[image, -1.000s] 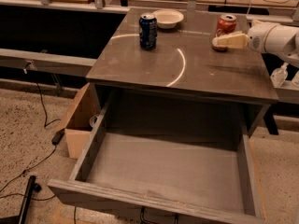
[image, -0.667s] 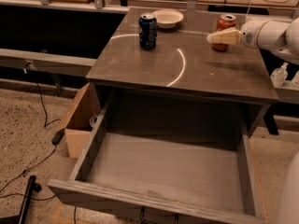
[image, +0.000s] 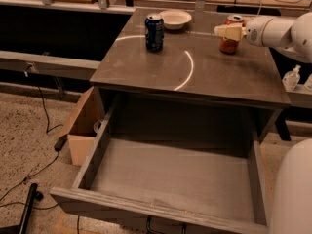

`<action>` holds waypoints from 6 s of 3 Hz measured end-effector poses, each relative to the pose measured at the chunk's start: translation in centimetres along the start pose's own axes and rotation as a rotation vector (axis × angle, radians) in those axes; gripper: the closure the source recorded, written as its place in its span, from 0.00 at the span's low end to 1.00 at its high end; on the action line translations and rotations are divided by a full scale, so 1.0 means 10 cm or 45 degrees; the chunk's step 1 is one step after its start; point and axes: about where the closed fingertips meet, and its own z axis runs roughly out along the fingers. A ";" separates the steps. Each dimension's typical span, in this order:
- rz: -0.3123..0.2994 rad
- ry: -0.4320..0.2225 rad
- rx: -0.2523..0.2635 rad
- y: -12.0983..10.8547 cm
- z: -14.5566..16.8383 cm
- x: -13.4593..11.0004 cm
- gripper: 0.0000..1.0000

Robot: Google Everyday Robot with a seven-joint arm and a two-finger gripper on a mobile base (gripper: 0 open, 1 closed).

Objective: Place coke can into top drawer

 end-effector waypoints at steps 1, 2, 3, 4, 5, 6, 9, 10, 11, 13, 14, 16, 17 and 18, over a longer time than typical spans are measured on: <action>-0.002 0.022 0.016 -0.12 -0.03 0.09 0.58; -0.009 -0.007 -0.036 -0.12 -0.25 -0.02 0.80; 0.010 -0.041 -0.194 0.17 -0.75 -0.24 1.00; 0.024 0.000 -0.339 0.63 -1.33 -0.33 1.00; 0.055 0.055 -0.397 0.84 -1.37 -0.15 1.00; 0.067 0.038 -0.414 0.90 -1.40 -0.19 1.00; 0.107 -0.096 -0.687 2.41 -2.29 -0.20 1.00; 0.062 -0.130 -0.816 2.96 -2.22 0.07 1.00; 0.046 -0.130 -0.844 3.08 -2.19 0.10 1.00; 0.088 -0.136 -0.948 3.62 -2.11 0.59 1.00; 0.079 -0.147 -0.987 3.92 -1.98 0.95 1.00; -0.095 -0.052 -0.947 4.05 -1.60 1.64 1.00; -0.143 0.083 -0.842 3.93 -1.48 2.05 1.00; -0.153 0.135 -0.793 3.87 -1.41 2.23 1.00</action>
Offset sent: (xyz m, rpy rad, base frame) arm -0.0533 -0.0386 0.0326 0.0189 0.0008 0.1632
